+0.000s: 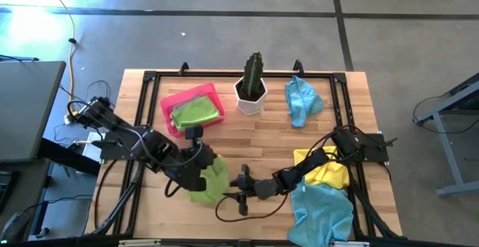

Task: Fold microfiber towels
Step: Fold the light green microfiber cloth

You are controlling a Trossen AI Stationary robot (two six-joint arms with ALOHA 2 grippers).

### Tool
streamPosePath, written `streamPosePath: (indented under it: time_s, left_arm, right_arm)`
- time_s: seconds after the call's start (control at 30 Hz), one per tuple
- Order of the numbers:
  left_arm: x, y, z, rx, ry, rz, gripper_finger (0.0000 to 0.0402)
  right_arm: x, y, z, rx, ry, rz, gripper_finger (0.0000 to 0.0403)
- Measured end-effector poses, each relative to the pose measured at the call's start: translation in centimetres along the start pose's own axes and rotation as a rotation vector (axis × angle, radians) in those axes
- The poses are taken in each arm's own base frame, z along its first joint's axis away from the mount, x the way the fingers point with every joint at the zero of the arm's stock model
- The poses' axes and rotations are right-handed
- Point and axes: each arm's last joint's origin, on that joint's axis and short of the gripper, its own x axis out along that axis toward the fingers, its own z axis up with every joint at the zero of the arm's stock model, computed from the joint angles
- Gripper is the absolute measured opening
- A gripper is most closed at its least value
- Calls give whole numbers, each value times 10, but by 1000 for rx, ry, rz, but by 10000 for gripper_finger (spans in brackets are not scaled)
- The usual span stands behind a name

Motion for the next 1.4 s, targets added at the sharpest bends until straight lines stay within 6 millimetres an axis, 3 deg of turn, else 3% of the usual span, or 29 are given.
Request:
streamPosePath:
  time_s: [0.37, 0.5, 0.67, 0.87, 1.1, 1.4]
  left_arm:
    - [-9, 11, 12, -18, -59, 48, 0]
    - [-12, 13, 11, -17, -56, 52, 0]
    - [-12, 14, 9, -41, -42, 57, 0]
    - [-16, 11, 3, -81, 4, 20, 0]
    - [-28, -1, -15, -146, 127, -35, 0]
    - [-48, -29, -30, -285, 149, -108, 0]
  right_arm:
    - [0, -6, -6, 31, 18, -142, 134]
    - [-1, -8, -8, 59, 30, -172, 99]
    - [-2, -10, -13, 70, 63, -212, 15]
    - [-3, -10, -13, 51, 65, -237, 4]
    - [-26, 4, 16, -91, 120, -275, 1]
    - [-83, 13, 79, -147, 262, -242, 0]
